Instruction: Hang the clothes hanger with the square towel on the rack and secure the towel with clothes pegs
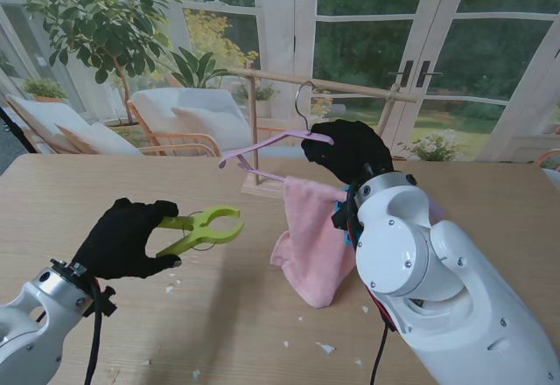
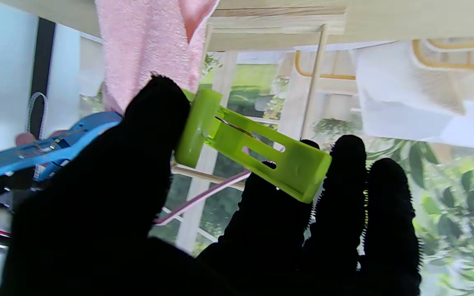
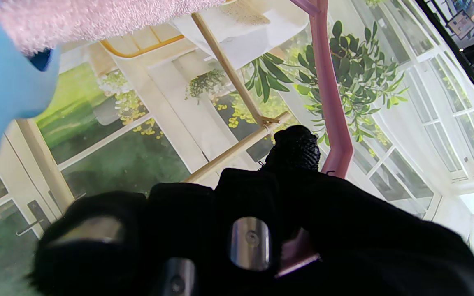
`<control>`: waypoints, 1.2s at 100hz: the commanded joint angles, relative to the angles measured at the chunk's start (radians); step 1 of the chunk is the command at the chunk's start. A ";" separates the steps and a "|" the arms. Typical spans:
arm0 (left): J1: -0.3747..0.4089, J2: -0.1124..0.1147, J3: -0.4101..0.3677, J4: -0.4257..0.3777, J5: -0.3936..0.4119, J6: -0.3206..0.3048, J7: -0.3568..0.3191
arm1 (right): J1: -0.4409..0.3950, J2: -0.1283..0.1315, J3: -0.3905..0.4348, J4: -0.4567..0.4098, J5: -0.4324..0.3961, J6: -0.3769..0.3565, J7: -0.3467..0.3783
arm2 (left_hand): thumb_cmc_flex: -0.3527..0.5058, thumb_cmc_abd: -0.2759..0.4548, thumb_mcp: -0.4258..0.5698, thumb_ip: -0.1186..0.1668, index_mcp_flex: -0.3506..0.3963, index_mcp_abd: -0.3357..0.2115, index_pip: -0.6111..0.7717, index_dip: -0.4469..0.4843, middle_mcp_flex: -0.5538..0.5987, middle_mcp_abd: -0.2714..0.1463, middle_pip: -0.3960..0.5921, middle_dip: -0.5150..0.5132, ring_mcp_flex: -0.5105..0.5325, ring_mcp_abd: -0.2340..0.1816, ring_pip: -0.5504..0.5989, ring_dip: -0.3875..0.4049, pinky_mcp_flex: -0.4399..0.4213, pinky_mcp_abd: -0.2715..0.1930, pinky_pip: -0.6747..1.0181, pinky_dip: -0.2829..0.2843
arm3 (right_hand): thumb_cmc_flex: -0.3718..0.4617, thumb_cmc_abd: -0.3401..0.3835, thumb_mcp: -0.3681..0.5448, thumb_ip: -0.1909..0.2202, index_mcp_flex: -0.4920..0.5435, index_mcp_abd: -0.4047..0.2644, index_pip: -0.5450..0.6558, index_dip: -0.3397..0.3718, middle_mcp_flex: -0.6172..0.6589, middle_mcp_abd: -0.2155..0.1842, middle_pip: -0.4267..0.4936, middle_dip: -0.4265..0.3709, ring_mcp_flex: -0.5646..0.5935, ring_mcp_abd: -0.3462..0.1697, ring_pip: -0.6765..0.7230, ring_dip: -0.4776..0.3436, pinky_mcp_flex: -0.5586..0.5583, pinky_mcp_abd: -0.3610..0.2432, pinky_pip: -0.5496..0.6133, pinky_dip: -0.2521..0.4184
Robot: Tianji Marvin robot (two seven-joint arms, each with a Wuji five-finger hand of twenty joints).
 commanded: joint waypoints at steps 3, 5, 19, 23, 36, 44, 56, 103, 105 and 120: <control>-0.016 0.000 0.023 -0.019 0.040 -0.021 0.016 | -0.003 -0.009 -0.001 -0.016 0.005 0.000 0.014 | 0.291 0.079 0.172 0.018 0.071 -0.059 0.155 0.045 0.160 -0.161 0.144 0.118 0.028 0.011 0.017 0.007 0.013 0.031 0.044 -0.002 | -0.097 0.079 -0.272 -0.135 0.280 0.124 0.213 0.021 0.075 0.000 0.052 -0.006 0.030 -0.029 0.155 0.036 0.054 -0.115 0.197 1.084; -0.020 0.000 0.028 -0.019 0.052 -0.025 0.026 | -0.004 -0.009 0.000 -0.017 0.005 -0.001 0.014 | 0.290 0.077 0.174 0.018 0.071 -0.059 0.156 0.046 0.161 -0.163 0.142 0.119 0.031 0.010 0.018 0.007 0.016 0.031 0.045 -0.002 | -0.097 0.079 -0.272 -0.135 0.280 0.124 0.213 0.021 0.075 0.000 0.052 -0.006 0.030 -0.029 0.155 0.036 0.054 -0.115 0.197 1.084; -0.041 0.000 0.058 -0.013 0.130 -0.052 0.102 | -0.013 -0.010 0.002 -0.022 0.003 -0.010 0.009 | 0.284 0.072 0.185 0.017 0.073 -0.061 0.165 0.049 0.171 -0.168 0.138 0.126 0.043 0.008 0.022 0.008 0.032 0.036 0.049 0.000 | -0.096 0.079 -0.273 -0.135 0.279 0.124 0.213 0.021 0.075 0.000 0.052 -0.006 0.030 -0.029 0.155 0.036 0.054 -0.115 0.197 1.083; -0.044 0.000 0.065 -0.012 0.152 -0.058 0.127 | -0.014 -0.010 0.002 -0.023 0.001 -0.011 0.009 | 0.282 0.070 0.188 0.016 0.075 -0.063 0.171 0.051 0.177 -0.170 0.142 0.131 0.049 0.007 0.026 0.010 0.038 0.037 0.053 0.002 | -0.096 0.079 -0.273 -0.135 0.279 0.124 0.213 0.021 0.075 0.000 0.052 -0.007 0.030 -0.029 0.155 0.036 0.054 -0.115 0.197 1.082; -0.050 0.001 0.076 -0.007 0.230 -0.075 0.217 | -0.014 -0.008 0.002 -0.027 -0.001 -0.008 0.014 | 0.276 0.065 0.198 0.014 0.075 -0.063 0.182 0.056 0.183 -0.171 0.147 0.139 0.059 0.007 0.036 0.015 0.047 0.042 0.058 0.005 | -0.096 0.079 -0.274 -0.135 0.279 0.124 0.213 0.021 0.075 0.000 0.053 -0.007 0.030 -0.029 0.154 0.036 0.054 -0.116 0.197 1.082; -0.056 0.004 0.078 -0.005 0.281 -0.082 0.264 | -0.014 -0.008 0.001 -0.028 -0.003 -0.007 0.015 | 0.268 0.062 0.203 0.013 0.074 -0.065 0.180 0.053 0.181 -0.174 0.143 0.138 0.058 0.004 0.034 0.015 0.047 0.042 0.058 0.006 | -0.095 0.079 -0.274 -0.135 0.279 0.124 0.213 0.021 0.075 0.000 0.053 -0.007 0.031 -0.029 0.154 0.036 0.054 -0.116 0.197 1.081; -0.077 0.009 0.091 -0.006 0.333 -0.078 0.301 | -0.012 -0.009 -0.004 -0.025 -0.003 -0.007 0.014 | 0.263 0.061 0.208 0.012 0.074 -0.065 0.180 0.052 0.181 -0.174 0.140 0.139 0.060 0.003 0.031 0.014 0.047 0.042 0.058 0.007 | -0.094 0.079 -0.275 -0.135 0.279 0.124 0.213 0.021 0.075 0.000 0.053 -0.007 0.030 -0.029 0.154 0.036 0.054 -0.117 0.197 1.081; -0.226 0.035 0.226 0.007 0.481 0.008 0.320 | 0.010 -0.012 -0.034 -0.011 -0.002 -0.017 0.007 | 0.258 0.055 0.228 0.007 0.077 -0.076 0.192 0.057 0.199 -0.190 0.139 0.144 0.089 -0.014 0.038 0.017 0.081 0.045 0.064 0.010 | -0.095 0.079 -0.275 -0.134 0.279 0.125 0.213 0.021 0.075 0.000 0.053 -0.008 0.030 -0.030 0.154 0.036 0.054 -0.119 0.197 1.080; -0.230 0.036 0.229 0.008 0.487 0.010 0.316 | 0.010 -0.012 -0.034 -0.011 -0.002 -0.018 0.007 | 0.259 0.055 0.229 0.007 0.076 -0.077 0.192 0.057 0.199 -0.193 0.139 0.144 0.090 -0.015 0.038 0.017 0.083 0.043 0.064 0.010 | -0.095 0.079 -0.276 -0.134 0.279 0.125 0.213 0.021 0.075 0.000 0.053 -0.008 0.030 -0.030 0.154 0.036 0.054 -0.119 0.197 1.080; -0.269 0.042 0.262 0.026 0.522 0.040 0.313 | 0.010 -0.013 -0.034 -0.010 0.001 -0.024 0.005 | 0.265 0.054 0.230 0.006 0.075 -0.081 0.200 0.064 0.203 -0.198 0.145 0.149 0.096 -0.023 0.040 0.018 0.091 0.037 0.065 0.010 | -0.095 0.079 -0.275 -0.134 0.279 0.125 0.213 0.021 0.075 0.000 0.053 -0.008 0.030 -0.030 0.154 0.036 0.054 -0.119 0.197 1.079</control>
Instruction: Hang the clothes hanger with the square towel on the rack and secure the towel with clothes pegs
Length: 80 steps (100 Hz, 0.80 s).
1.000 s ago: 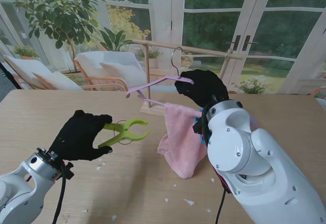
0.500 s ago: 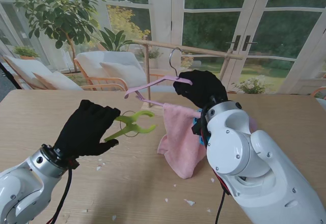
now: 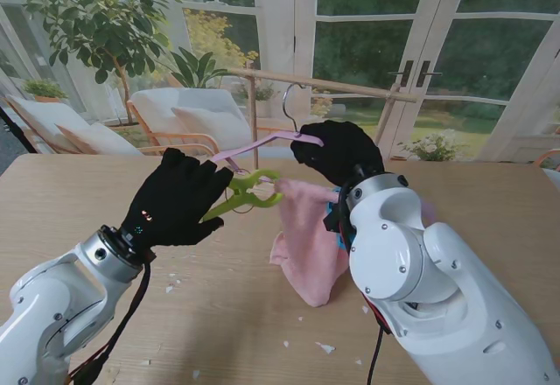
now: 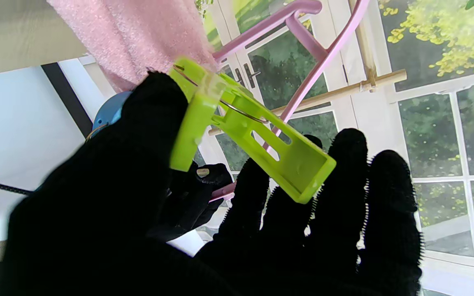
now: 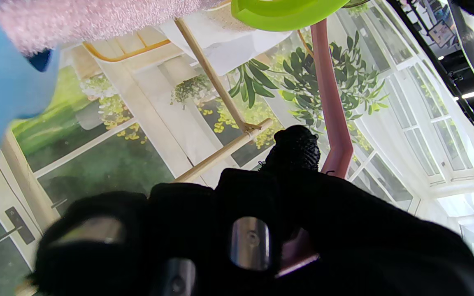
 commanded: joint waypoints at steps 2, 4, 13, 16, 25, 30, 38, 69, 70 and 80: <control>-0.021 0.002 0.016 0.010 0.005 0.016 -0.013 | -0.001 -0.010 -0.003 -0.005 0.002 -0.008 0.008 | 0.266 0.073 0.232 0.031 0.055 -0.006 0.085 0.037 0.150 -0.200 0.149 0.108 0.024 -0.018 0.030 0.019 0.004 0.025 0.039 0.011 | -0.095 0.079 -0.275 -0.134 0.279 0.125 0.211 0.021 0.075 0.000 0.052 -0.003 0.030 -0.027 0.154 0.034 0.053 -0.114 0.197 1.079; -0.025 0.003 0.020 0.012 0.007 0.019 -0.014 | -0.001 -0.010 -0.003 -0.004 0.002 -0.009 0.008 | 0.266 0.073 0.232 0.031 0.056 -0.006 0.086 0.037 0.149 -0.200 0.149 0.108 0.024 -0.017 0.030 0.019 0.004 0.025 0.039 0.011 | -0.095 0.079 -0.275 -0.134 0.279 0.125 0.211 0.021 0.075 0.000 0.052 -0.003 0.030 -0.027 0.154 0.034 0.053 -0.114 0.197 1.079; -0.039 0.006 0.034 0.015 0.020 0.025 -0.038 | 0.001 -0.010 -0.005 -0.004 0.002 -0.010 0.009 | 0.264 0.074 0.232 0.030 0.051 -0.010 0.084 0.036 0.146 -0.204 0.148 0.107 0.020 -0.020 0.028 0.019 0.004 0.025 0.039 0.011 | -0.095 0.079 -0.275 -0.134 0.279 0.125 0.211 0.021 0.075 0.000 0.052 -0.003 0.030 -0.027 0.154 0.034 0.053 -0.114 0.197 1.079; -0.046 0.007 0.040 0.019 0.024 0.025 -0.044 | 0.002 -0.010 -0.006 -0.003 0.002 -0.010 0.010 | 0.264 0.073 0.232 0.031 0.052 -0.010 0.084 0.036 0.146 -0.204 0.147 0.107 0.020 -0.021 0.027 0.019 0.002 0.024 0.037 0.010 | -0.095 0.079 -0.275 -0.134 0.279 0.125 0.211 0.021 0.075 0.000 0.052 -0.003 0.030 -0.027 0.154 0.034 0.053 -0.114 0.197 1.079; -0.064 0.009 0.058 0.027 0.027 0.026 -0.064 | 0.006 -0.010 -0.010 -0.001 0.002 -0.010 0.009 | 0.262 0.073 0.233 0.031 0.050 -0.013 0.083 0.037 0.142 -0.208 0.146 0.107 0.019 -0.025 0.025 0.018 0.002 0.023 0.036 0.010 | -0.095 0.079 -0.275 -0.134 0.279 0.125 0.211 0.021 0.075 0.000 0.052 -0.003 0.030 -0.027 0.154 0.034 0.053 -0.114 0.197 1.079; -0.076 0.010 0.069 0.034 0.030 0.027 -0.067 | 0.008 -0.011 -0.014 0.001 0.002 -0.011 0.009 | 0.265 0.072 0.234 0.031 0.052 -0.014 0.085 0.039 0.143 -0.210 0.147 0.108 0.021 -0.027 0.025 0.018 0.002 0.023 0.036 0.010 | -0.095 0.079 -0.275 -0.134 0.279 0.125 0.211 0.021 0.075 0.000 0.052 -0.003 0.030 -0.027 0.154 0.034 0.053 -0.114 0.197 1.079; -0.093 0.011 0.088 0.045 0.037 0.034 -0.065 | 0.013 -0.011 -0.020 0.005 0.003 -0.011 0.008 | 0.269 0.070 0.237 0.032 0.054 -0.017 0.091 0.042 0.149 -0.214 0.151 0.109 0.027 -0.028 0.027 0.019 0.006 0.021 0.036 0.010 | -0.095 0.079 -0.275 -0.134 0.279 0.125 0.211 0.021 0.075 0.000 0.052 -0.003 0.030 -0.027 0.154 0.034 0.053 -0.114 0.197 1.080; -0.133 0.017 0.141 0.053 0.070 0.065 -0.117 | 0.025 -0.012 -0.035 0.016 0.004 -0.015 0.009 | 0.247 0.071 0.237 0.032 0.036 -0.015 0.053 0.021 0.110 -0.209 0.120 0.093 -0.009 -0.042 -0.006 0.007 -0.012 0.005 0.014 0.004 | -0.096 0.078 -0.274 -0.134 0.279 0.125 0.211 0.021 0.075 0.000 0.052 -0.003 0.030 -0.029 0.154 0.034 0.053 -0.116 0.197 1.080; -0.131 0.017 0.140 0.051 0.071 0.066 -0.123 | 0.025 -0.012 -0.034 0.016 0.004 -0.015 0.009 | 0.240 0.075 0.237 0.033 0.033 -0.015 0.043 0.016 0.100 -0.208 0.114 0.090 -0.017 -0.045 -0.013 0.004 -0.017 0.003 0.011 0.003 | -0.097 0.079 -0.275 -0.134 0.279 0.125 0.211 0.021 0.075 0.000 0.052 -0.003 0.030 -0.029 0.154 0.034 0.053 -0.116 0.197 1.080; -0.121 0.018 0.133 0.036 0.080 0.071 -0.165 | 0.022 -0.012 -0.030 0.014 0.005 -0.015 0.009 | 0.047 0.180 0.307 0.136 0.006 -0.010 -0.141 -0.049 -0.118 -0.181 0.209 -0.189 -0.126 -0.061 -0.115 -0.058 -0.093 -0.006 -0.047 -0.014 | -0.096 0.078 -0.275 -0.134 0.279 0.125 0.211 0.021 0.075 -0.001 0.052 -0.003 0.030 -0.029 0.154 0.034 0.053 -0.116 0.197 1.080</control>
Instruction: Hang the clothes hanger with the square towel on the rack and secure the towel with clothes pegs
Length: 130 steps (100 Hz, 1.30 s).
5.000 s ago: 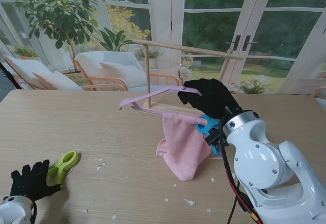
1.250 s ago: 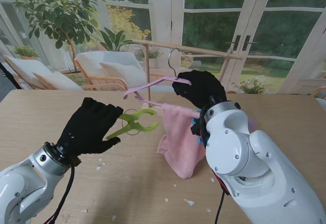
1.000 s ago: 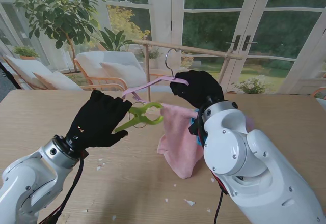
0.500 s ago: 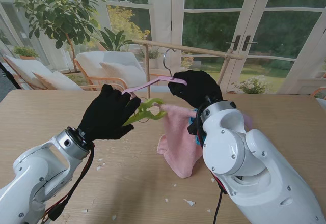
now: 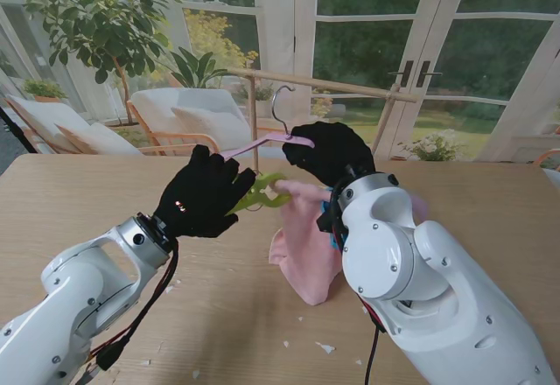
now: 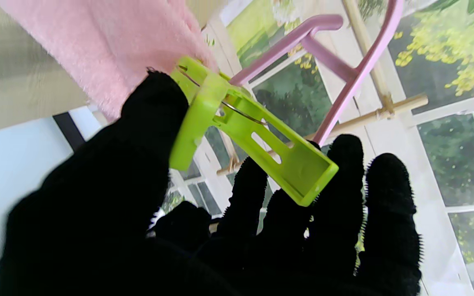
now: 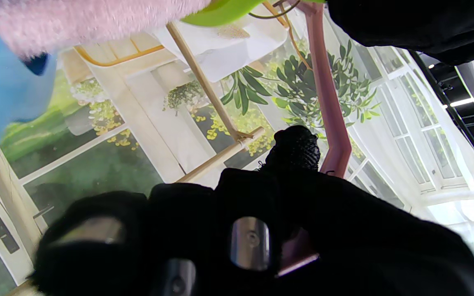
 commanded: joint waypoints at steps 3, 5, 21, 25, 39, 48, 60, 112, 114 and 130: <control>0.016 0.005 -0.010 -0.019 0.005 0.003 -0.025 | -0.004 -0.009 0.004 -0.009 0.002 -0.005 0.012 | 0.008 0.193 0.287 0.147 -0.021 0.011 -0.113 -0.079 -0.091 -0.178 0.172 -0.170 -0.098 -0.045 -0.070 -0.048 -0.081 -0.003 -0.068 -0.022 | -0.096 0.078 -0.274 -0.134 0.278 0.125 0.211 0.021 0.075 -0.001 0.051 -0.003 0.030 -0.027 0.150 0.030 0.053 -0.115 0.197 1.080; 0.019 0.005 -0.011 -0.021 0.006 0.003 -0.029 | -0.005 -0.009 0.005 -0.009 0.002 -0.005 0.012 | -0.019 0.192 0.277 0.148 -0.031 0.009 -0.144 -0.098 -0.119 -0.175 0.148 -0.194 -0.126 -0.047 -0.094 -0.062 -0.098 -0.001 -0.082 -0.027 | -0.096 0.078 -0.274 -0.134 0.278 0.125 0.211 0.021 0.075 -0.001 0.051 -0.003 0.030 -0.027 0.150 0.030 0.053 -0.115 0.197 1.080; 0.038 0.006 -0.028 -0.037 0.021 -0.001 -0.044 | -0.008 -0.008 0.011 -0.008 0.003 -0.003 0.016 | -0.148 0.187 0.177 0.132 -0.114 -0.026 -0.320 -0.197 -0.304 -0.152 0.021 -0.289 -0.291 -0.047 -0.207 -0.128 -0.192 0.035 -0.155 -0.034 | -0.096 0.078 -0.274 -0.134 0.278 0.125 0.211 0.021 0.075 -0.001 0.051 -0.003 0.030 -0.026 0.150 0.030 0.053 -0.116 0.197 1.079; 0.042 0.006 -0.033 -0.041 0.020 -0.002 -0.047 | -0.009 -0.007 0.012 -0.007 0.003 -0.003 0.017 | -0.175 0.191 0.161 0.131 -0.122 -0.028 -0.356 -0.215 -0.327 -0.146 0.000 -0.304 -0.311 -0.043 -0.227 -0.140 -0.205 0.041 -0.177 -0.038 | -0.096 0.078 -0.274 -0.134 0.278 0.125 0.211 0.021 0.075 -0.001 0.051 -0.003 0.030 -0.027 0.150 0.030 0.053 -0.116 0.197 1.079; 0.063 0.004 -0.053 -0.061 0.006 -0.008 -0.068 | -0.010 -0.006 0.014 -0.008 0.001 0.002 0.021 | -0.284 0.219 0.092 0.116 -0.178 -0.031 -0.455 -0.258 -0.416 -0.138 -0.057 -0.343 -0.386 -0.043 -0.288 -0.171 -0.253 0.055 -0.259 -0.056 | -0.096 0.078 -0.274 -0.134 0.278 0.125 0.211 0.021 0.075 -0.001 0.051 -0.003 0.030 -0.027 0.150 0.030 0.053 -0.116 0.197 1.079; 0.078 0.002 -0.069 -0.073 -0.004 -0.014 -0.071 | -0.010 -0.006 0.015 -0.009 0.000 0.005 0.023 | -0.332 0.226 0.047 0.094 -0.197 -0.025 -0.497 -0.276 -0.444 -0.135 -0.082 -0.364 -0.408 -0.042 -0.317 -0.186 -0.271 0.064 -0.304 -0.067 | -0.096 0.078 -0.274 -0.134 0.278 0.125 0.211 0.021 0.075 -0.001 0.051 -0.003 0.030 -0.027 0.150 0.030 0.053 -0.116 0.197 1.079; 0.101 -0.002 -0.097 -0.087 -0.031 -0.025 -0.062 | -0.011 -0.005 0.019 -0.010 -0.001 0.008 0.024 | -0.382 0.236 0.024 0.075 -0.203 -0.016 -0.525 -0.289 -0.454 -0.134 -0.092 -0.377 -0.414 -0.044 -0.334 -0.195 -0.279 0.072 -0.335 -0.075 | -0.095 0.079 -0.274 -0.134 0.278 0.125 0.211 0.021 0.075 -0.001 0.051 -0.003 0.030 -0.027 0.150 0.030 0.053 -0.116 0.197 1.079; 0.274 -0.055 -0.276 -0.075 -0.461 0.025 -0.092 | -0.044 0.001 0.083 0.006 0.020 0.005 0.036 | -0.182 0.382 -0.120 0.147 -0.051 -0.058 -0.540 -0.312 -0.352 -0.116 -0.113 -0.392 -0.393 -0.015 -0.368 -0.188 -0.326 0.062 -0.440 -0.064 | -0.101 0.073 -0.274 -0.134 0.278 0.122 0.210 0.021 0.075 -0.001 0.051 -0.003 0.030 -0.029 0.150 0.030 0.053 -0.119 0.197 1.077; 0.277 -0.057 -0.279 -0.066 -0.469 0.030 -0.085 | -0.045 0.001 0.088 0.009 0.025 0.005 0.037 | -0.184 0.383 -0.122 0.147 -0.050 -0.059 -0.542 -0.313 -0.351 -0.114 -0.114 -0.393 -0.394 -0.014 -0.370 -0.188 -0.328 0.062 -0.442 -0.063 | -0.101 0.073 -0.274 -0.133 0.278 0.122 0.210 0.020 0.075 -0.001 0.051 -0.003 0.030 -0.029 0.149 0.030 0.053 -0.119 0.197 1.077; 0.293 -0.071 -0.282 -0.007 -0.611 0.051 -0.071 | -0.031 -0.006 0.112 0.058 0.101 -0.001 0.021 | -0.155 0.383 -0.130 0.149 -0.044 -0.075 -0.560 -0.323 -0.381 -0.113 -0.138 -0.404 -0.435 -0.030 -0.427 -0.180 -0.360 0.027 -0.604 -0.011 | -0.101 0.067 -0.270 -0.133 0.282 0.124 0.210 0.019 0.075 0.004 0.052 -0.003 0.030 -0.025 0.150 0.030 0.053 -0.119 0.197 1.076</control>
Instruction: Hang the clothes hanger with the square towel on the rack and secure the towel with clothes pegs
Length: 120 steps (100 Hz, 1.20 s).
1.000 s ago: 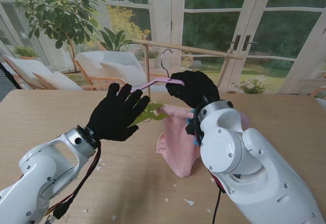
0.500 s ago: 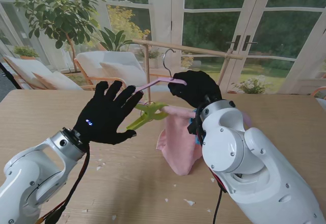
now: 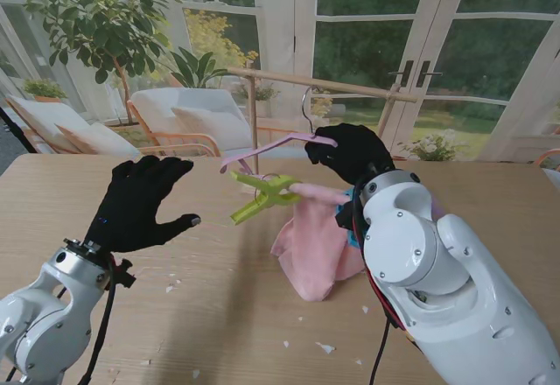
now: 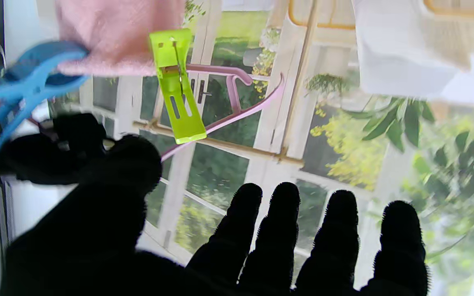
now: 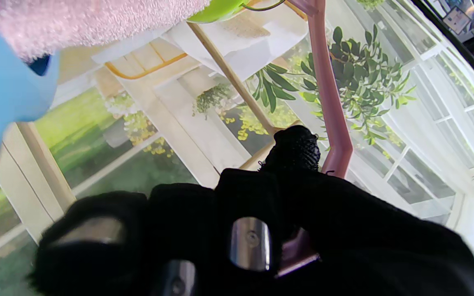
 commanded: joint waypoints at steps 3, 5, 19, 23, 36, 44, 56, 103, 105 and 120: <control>0.016 -0.014 0.005 0.036 -0.032 0.007 -0.008 | 0.016 -0.008 0.006 0.041 -0.002 -0.004 0.016 | 0.027 0.020 -0.002 0.040 0.016 -0.019 -0.026 -0.014 -0.030 0.020 -0.023 -0.014 -0.043 -0.005 -0.050 0.001 -0.028 -0.017 -0.117 0.036 | -0.102 0.067 -0.270 -0.133 0.282 0.124 0.210 0.019 0.075 0.003 0.051 -0.003 0.029 -0.023 0.147 0.030 0.053 -0.117 0.197 1.076; 0.017 -0.016 0.007 0.042 -0.042 0.006 -0.002 | 0.021 -0.008 0.006 0.050 0.004 -0.005 0.017 | 0.030 0.021 0.000 0.040 0.016 -0.018 -0.028 -0.015 -0.032 0.021 -0.024 -0.014 -0.044 -0.007 -0.055 0.002 -0.027 -0.020 -0.135 0.037 | -0.103 0.067 -0.269 -0.133 0.282 0.124 0.209 0.019 0.075 0.003 0.051 -0.003 0.029 -0.023 0.147 0.030 0.053 -0.116 0.197 1.076; 0.026 -0.022 0.011 0.073 -0.030 -0.008 0.058 | 0.064 -0.009 0.007 0.113 0.039 -0.015 0.026 | 0.024 0.021 0.010 0.039 0.017 -0.021 -0.027 -0.015 -0.031 0.021 -0.026 -0.010 -0.035 -0.009 -0.089 0.022 0.019 -0.011 -0.298 0.170 | -0.104 0.065 -0.268 -0.133 0.282 0.123 0.209 0.018 0.075 0.003 0.051 -0.004 0.029 -0.023 0.147 0.029 0.053 -0.116 0.197 1.076; 0.030 -0.024 0.011 0.078 -0.026 -0.013 0.072 | 0.077 -0.009 0.007 0.131 0.047 -0.017 0.031 | 0.027 0.019 0.012 0.040 0.017 -0.020 -0.025 -0.014 -0.032 0.023 -0.021 -0.007 -0.031 -0.009 -0.098 0.022 0.030 -0.010 -0.331 0.182 | -0.105 0.065 -0.268 -0.133 0.282 0.122 0.209 0.018 0.075 0.004 0.051 -0.004 0.029 -0.022 0.147 0.029 0.053 -0.116 0.197 1.076; 0.039 -0.026 0.010 0.090 -0.013 -0.036 0.105 | 0.121 -0.009 0.007 0.186 0.075 -0.029 0.043 | 0.024 0.019 0.012 0.039 0.015 -0.023 -0.023 -0.013 -0.037 0.021 -0.020 -0.006 -0.029 -0.012 -0.113 0.023 0.030 -0.012 -0.352 0.206 | -0.107 0.065 -0.266 -0.133 0.283 0.121 0.209 0.018 0.075 0.003 0.052 -0.004 0.029 -0.019 0.147 0.029 0.052 -0.113 0.197 1.076; 0.041 -0.024 0.011 0.102 0.000 -0.056 0.112 | 0.149 -0.009 0.006 0.216 0.090 -0.029 0.051 | 0.018 0.023 0.009 0.039 0.015 -0.024 -0.021 -0.012 -0.035 0.020 -0.019 -0.005 -0.025 -0.014 -0.120 0.023 0.032 -0.013 -0.353 0.213 | -0.107 0.065 -0.264 -0.133 0.282 0.121 0.209 0.018 0.075 0.004 0.052 -0.004 0.029 -0.019 0.147 0.028 0.052 -0.111 0.197 1.076; 0.046 -0.023 0.019 0.110 -0.043 -0.077 0.076 | 0.189 -0.012 0.001 0.263 0.126 -0.025 0.058 | 0.020 0.030 0.008 0.040 0.005 -0.032 -0.023 -0.013 -0.049 0.015 -0.022 -0.006 -0.038 -0.025 -0.132 0.024 0.021 -0.034 -0.366 0.216 | -0.108 0.065 -0.264 -0.134 0.283 0.121 0.209 0.018 0.075 0.004 0.052 -0.004 0.029 -0.017 0.147 0.028 0.052 -0.110 0.197 1.075; 0.040 -0.028 0.078 0.169 -0.104 -0.027 0.079 | 0.292 -0.024 -0.010 0.405 0.220 -0.007 0.068 | 0.014 0.071 -0.033 0.043 -0.045 -0.046 -0.032 -0.018 -0.107 0.005 -0.031 -0.009 -0.092 -0.053 -0.147 0.024 -0.022 -0.075 -0.395 0.215 | -0.108 0.063 -0.263 -0.135 0.283 0.121 0.209 0.018 0.075 0.006 0.052 -0.005 0.029 -0.013 0.147 0.027 0.052 -0.105 0.197 1.075; 0.041 -0.028 0.079 0.171 -0.105 -0.026 0.080 | 0.295 -0.024 -0.009 0.409 0.224 -0.006 0.068 | 0.015 0.070 -0.036 0.044 -0.045 -0.046 -0.030 -0.017 -0.107 0.005 -0.029 -0.009 -0.093 -0.053 -0.147 0.024 -0.023 -0.076 -0.395 0.215 | -0.107 0.062 -0.262 -0.135 0.283 0.122 0.209 0.018 0.075 0.006 0.052 -0.005 0.029 -0.012 0.147 0.027 0.052 -0.105 0.197 1.075; 0.039 -0.029 0.085 0.186 -0.111 -0.017 0.085 | 0.313 -0.026 -0.008 0.438 0.249 0.004 0.076 | 0.020 0.073 -0.044 0.046 -0.049 -0.048 -0.026 -0.017 -0.113 0.005 -0.029 -0.009 -0.101 -0.057 -0.147 0.023 -0.032 -0.081 -0.399 0.216 | -0.108 0.062 -0.263 -0.136 0.283 0.123 0.209 0.018 0.075 0.006 0.052 -0.005 0.029 -0.010 0.148 0.026 0.051 -0.102 0.197 1.075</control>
